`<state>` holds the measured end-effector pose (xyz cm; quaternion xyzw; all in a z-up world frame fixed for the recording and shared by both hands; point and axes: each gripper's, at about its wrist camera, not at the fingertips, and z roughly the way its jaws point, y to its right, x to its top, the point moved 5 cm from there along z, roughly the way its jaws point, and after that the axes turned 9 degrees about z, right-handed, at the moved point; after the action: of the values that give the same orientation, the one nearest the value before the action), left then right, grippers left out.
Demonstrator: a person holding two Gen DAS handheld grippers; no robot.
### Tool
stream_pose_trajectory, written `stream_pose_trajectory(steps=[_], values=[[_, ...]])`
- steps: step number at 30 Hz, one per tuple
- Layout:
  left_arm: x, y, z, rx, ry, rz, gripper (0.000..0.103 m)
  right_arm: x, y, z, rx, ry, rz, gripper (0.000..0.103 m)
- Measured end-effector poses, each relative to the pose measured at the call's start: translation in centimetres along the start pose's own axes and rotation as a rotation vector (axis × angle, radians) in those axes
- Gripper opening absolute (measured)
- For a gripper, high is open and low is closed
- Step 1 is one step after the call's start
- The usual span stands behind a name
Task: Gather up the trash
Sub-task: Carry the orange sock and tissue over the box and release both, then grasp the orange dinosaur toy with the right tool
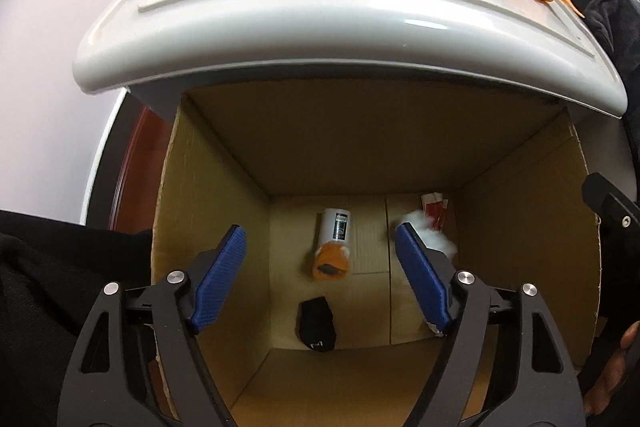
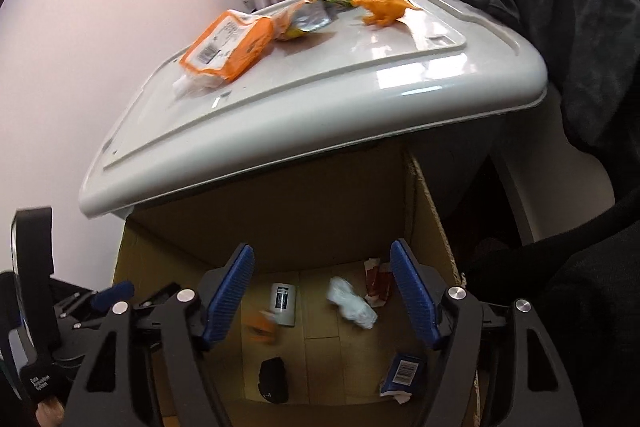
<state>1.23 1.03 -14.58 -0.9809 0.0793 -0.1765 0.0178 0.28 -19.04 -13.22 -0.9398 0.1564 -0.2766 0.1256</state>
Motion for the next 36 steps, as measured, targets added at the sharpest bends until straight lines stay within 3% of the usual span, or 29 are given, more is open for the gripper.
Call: stream_pose_trajectory(steps=[11, 15, 21, 25, 28, 36], values=[[-0.2, -0.1, -0.3, 0.005, 0.019, 0.01, 0.075, 0.2, 0.2, -0.1, 0.0, 0.0, 0.012, 0.07], [-0.1, 0.1, -0.5, 0.004, 0.014, 0.001, 0.075, 1.9, 0.0, -0.9, 0.021, 0.031, 0.019, 0.07], [0.0, 0.0, -0.7, -0.005, 0.021, 0.006, 0.075, 9.1, -0.4, -1.7, 0.016, 0.096, -0.035, 0.073], [0.1, 0.6, -1.3, 0.004, 0.045, 0.036, 0.075, 16.1, -0.4, -0.7, -0.068, 0.169, -0.178, 0.079], [0.2, 1.0, -1.5, -0.003, 0.052, 0.049, 0.075, 20.1, 0.4, 2.2, -0.135, 0.135, -0.254, 0.079], [0.4, 1.4, -1.7, -0.021, 0.054, 0.055, 0.075, 22.9, 1.3, 8.3, -0.141, 0.093, -0.352, 0.079]])
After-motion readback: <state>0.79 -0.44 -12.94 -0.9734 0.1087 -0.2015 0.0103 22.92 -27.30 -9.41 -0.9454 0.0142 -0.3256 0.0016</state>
